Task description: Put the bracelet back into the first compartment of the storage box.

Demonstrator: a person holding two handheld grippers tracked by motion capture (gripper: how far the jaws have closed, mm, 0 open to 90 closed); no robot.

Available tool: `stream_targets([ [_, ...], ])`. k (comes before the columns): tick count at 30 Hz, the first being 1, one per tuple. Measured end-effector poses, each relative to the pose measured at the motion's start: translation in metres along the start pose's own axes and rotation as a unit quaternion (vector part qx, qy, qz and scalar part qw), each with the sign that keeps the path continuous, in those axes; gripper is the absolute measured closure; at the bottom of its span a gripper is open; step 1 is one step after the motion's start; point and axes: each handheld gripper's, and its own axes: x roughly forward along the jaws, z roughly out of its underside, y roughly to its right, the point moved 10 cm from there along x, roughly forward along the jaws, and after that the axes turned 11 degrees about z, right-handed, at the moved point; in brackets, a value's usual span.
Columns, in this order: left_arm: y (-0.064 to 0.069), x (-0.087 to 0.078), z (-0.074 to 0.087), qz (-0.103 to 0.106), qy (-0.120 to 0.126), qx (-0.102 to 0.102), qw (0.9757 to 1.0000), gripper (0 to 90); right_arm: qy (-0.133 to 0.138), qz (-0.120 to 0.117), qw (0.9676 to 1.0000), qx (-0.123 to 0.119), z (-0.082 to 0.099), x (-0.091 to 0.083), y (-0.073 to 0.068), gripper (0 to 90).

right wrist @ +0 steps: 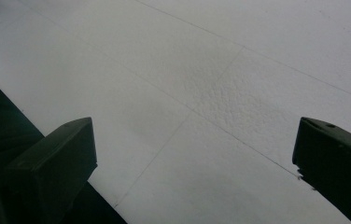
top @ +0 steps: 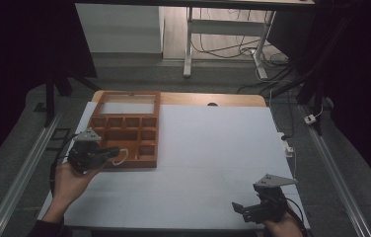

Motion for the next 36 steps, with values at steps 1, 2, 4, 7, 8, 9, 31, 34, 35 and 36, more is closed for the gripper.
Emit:
stream_targets([
  [1, -0.002, -0.001, -0.002, -0.003, 0.003, 0.000, 1.0000, 85.7, 0.000, 0.000, 1.0000, 0.000, 0.000, 0.000, 0.000, 0.0],
  [2, -0.003, -0.001, -0.004, -0.003, 0.005, -0.001, 1.0000, 85.7, 0.000, 0.000, 1.0000, -0.001, 0.000, 0.000, 0.000, 0.0],
  [4, -0.007, -0.003, -0.008, -0.007, 0.011, -0.002, 0.9999, 85.7, 0.000, 0.000, 1.0000, 0.000, 0.000, 0.000, 0.000, 0.0],
  [7, -0.013, -0.004, -0.014, -0.011, 0.017, -0.004, 0.9998, 85.7, -0.001, 0.000, 1.0000, -0.001, 0.000, 0.000, 0.000, 0.0],
  [8, -0.015, -0.004, -0.015, -0.012, 0.018, -0.006, 0.9998, 85.7, -0.001, 0.000, 1.0000, -0.001, 0.000, 0.000, 0.000, 0.0],
  [9, -0.017, -0.004, -0.016, -0.014, 0.018, -0.007, 0.9997, 85.7, -0.001, 0.000, 1.0000, -0.001, 0.000, 0.000, 0.000, 0.0],
  [31, -0.060, -0.017, -0.036, -0.055, 0.033, -0.029, 0.9975, 85.7, 0.000, 0.000, 1.0000, 0.001, 0.000, -0.001, 0.000, 0.0],
  [34, -0.069, -0.021, -0.037, -0.063, 0.033, -0.034, 0.9969, 85.7, 0.000, 0.001, 1.0000, -0.001, 0.000, 0.000, 0.000, 0.0],
  [35, -0.072, -0.022, -0.037, -0.067, 0.034, -0.037, 0.9965, 85.6, 0.000, 0.001, 1.0000, -0.001, 0.000, 0.000, 0.000, 0.0],
  [36, -0.075, -0.024, -0.037, -0.069, 0.035, -0.040, 0.9962, 85.7, 0.000, 0.001, 1.0000, -0.001, 0.000, 0.000, 0.000, 0.0],
])
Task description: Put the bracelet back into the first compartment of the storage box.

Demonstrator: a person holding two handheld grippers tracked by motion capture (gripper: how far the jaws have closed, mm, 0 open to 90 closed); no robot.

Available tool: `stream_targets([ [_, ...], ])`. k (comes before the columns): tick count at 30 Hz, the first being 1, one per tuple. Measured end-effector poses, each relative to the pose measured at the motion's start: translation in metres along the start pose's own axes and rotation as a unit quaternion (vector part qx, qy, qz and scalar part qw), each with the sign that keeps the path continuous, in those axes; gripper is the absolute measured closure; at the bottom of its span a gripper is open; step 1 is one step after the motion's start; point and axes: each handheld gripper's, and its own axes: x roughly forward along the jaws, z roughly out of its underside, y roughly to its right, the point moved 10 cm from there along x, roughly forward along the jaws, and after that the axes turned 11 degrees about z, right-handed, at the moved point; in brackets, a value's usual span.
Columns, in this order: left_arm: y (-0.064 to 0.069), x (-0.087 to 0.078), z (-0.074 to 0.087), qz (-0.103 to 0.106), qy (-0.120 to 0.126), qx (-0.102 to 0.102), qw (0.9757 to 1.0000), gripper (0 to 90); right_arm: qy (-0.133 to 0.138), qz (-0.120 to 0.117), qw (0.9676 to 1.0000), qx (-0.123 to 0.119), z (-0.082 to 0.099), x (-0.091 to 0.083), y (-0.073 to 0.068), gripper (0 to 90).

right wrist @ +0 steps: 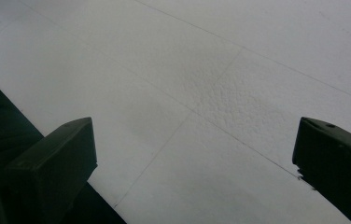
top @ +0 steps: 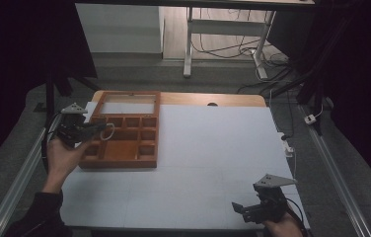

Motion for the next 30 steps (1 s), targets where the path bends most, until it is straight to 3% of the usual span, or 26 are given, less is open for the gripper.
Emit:
stream_targets([
  [16, -0.051, 0.003, -0.006, -0.042, 0.003, -0.031, 0.9987, 85.7, 0.001, 0.000, 1.0000, 0.003, 0.000, 0.000, 0.001, 0.0],
  [24, -0.075, 0.014, -0.010, -0.047, 0.010, -0.053, 0.9975, 85.6, 0.003, -0.001, 1.0000, 0.004, -0.001, 0.000, 0.001, 0.0],
  [30, -0.085, 0.023, -0.010, -0.053, 0.005, -0.062, 0.9967, 85.6, 0.002, -0.001, 1.0000, 0.004, 0.000, 0.000, 0.001, 0.0],
])
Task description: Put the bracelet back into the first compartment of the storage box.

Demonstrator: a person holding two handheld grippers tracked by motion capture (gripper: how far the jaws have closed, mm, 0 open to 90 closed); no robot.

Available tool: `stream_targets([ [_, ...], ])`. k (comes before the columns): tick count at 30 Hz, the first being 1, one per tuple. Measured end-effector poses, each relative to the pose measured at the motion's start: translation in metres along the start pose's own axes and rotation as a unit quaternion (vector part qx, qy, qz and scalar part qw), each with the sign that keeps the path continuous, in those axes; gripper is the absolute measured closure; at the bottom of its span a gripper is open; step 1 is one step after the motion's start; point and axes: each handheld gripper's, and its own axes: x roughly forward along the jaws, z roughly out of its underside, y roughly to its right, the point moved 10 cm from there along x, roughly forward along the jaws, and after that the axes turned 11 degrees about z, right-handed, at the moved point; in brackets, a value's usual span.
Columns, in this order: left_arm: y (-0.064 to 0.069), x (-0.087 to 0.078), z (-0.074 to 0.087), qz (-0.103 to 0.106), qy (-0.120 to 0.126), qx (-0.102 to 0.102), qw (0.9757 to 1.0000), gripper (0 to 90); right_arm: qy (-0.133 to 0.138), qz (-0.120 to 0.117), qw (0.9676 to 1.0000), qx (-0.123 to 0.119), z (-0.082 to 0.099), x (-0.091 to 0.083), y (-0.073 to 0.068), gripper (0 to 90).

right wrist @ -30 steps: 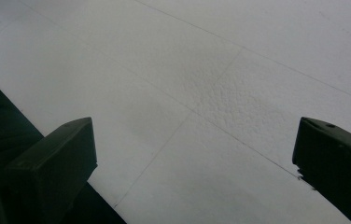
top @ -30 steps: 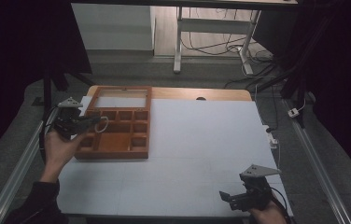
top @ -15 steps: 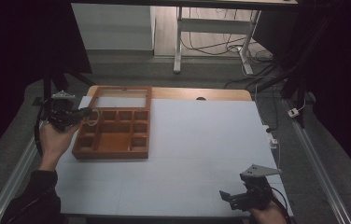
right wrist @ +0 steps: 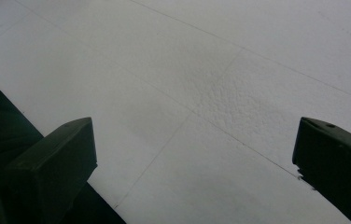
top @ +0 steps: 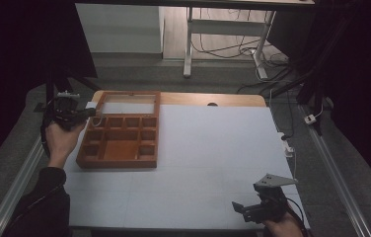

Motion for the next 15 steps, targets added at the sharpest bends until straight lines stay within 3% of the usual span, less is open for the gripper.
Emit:
stream_targets([
  [15, -0.019, 0.029, 0.017, -0.018, -0.026, -0.016, 0.9994, 85.2, 0.000, -0.002, 1.0000, 0.000, 0.000, 0.000, 0.000, 0.0],
])
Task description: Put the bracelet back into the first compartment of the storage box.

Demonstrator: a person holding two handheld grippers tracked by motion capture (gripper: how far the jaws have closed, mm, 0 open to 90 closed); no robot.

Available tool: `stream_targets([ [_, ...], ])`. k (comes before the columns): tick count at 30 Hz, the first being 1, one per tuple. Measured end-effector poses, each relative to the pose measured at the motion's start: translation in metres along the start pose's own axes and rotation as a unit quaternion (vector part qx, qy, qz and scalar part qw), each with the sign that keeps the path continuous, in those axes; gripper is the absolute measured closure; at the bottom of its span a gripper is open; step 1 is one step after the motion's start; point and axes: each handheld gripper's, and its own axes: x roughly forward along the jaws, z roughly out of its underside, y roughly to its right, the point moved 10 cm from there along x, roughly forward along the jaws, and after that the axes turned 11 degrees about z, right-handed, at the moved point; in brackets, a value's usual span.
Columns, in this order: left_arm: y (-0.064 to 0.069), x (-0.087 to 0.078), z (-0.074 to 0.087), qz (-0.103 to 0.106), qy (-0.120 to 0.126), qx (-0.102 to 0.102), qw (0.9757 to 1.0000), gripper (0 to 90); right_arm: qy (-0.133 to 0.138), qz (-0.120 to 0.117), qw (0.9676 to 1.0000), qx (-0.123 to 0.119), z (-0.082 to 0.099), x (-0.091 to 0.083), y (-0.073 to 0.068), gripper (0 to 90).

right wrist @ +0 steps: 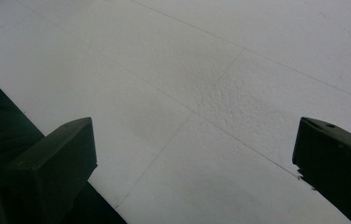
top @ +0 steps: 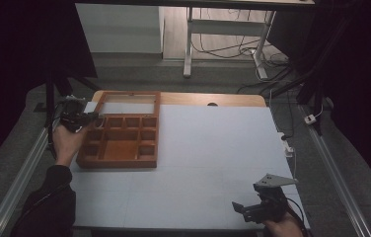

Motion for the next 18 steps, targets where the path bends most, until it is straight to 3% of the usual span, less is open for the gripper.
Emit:
stream_targets([
  [13, -0.010, 0.023, 0.018, -0.011, -0.040, -0.004, 0.9991, 84.3, 0.000, -0.001, 1.0000, -0.001, 0.000, 0.000, 0.000, 0.0],
  [18, -0.011, 0.026, 0.022, -0.012, -0.045, -0.003, 0.9989, 81.2, 0.000, -0.002, 1.0000, -0.002, 0.000, 0.000, -0.001, 0.0],
])
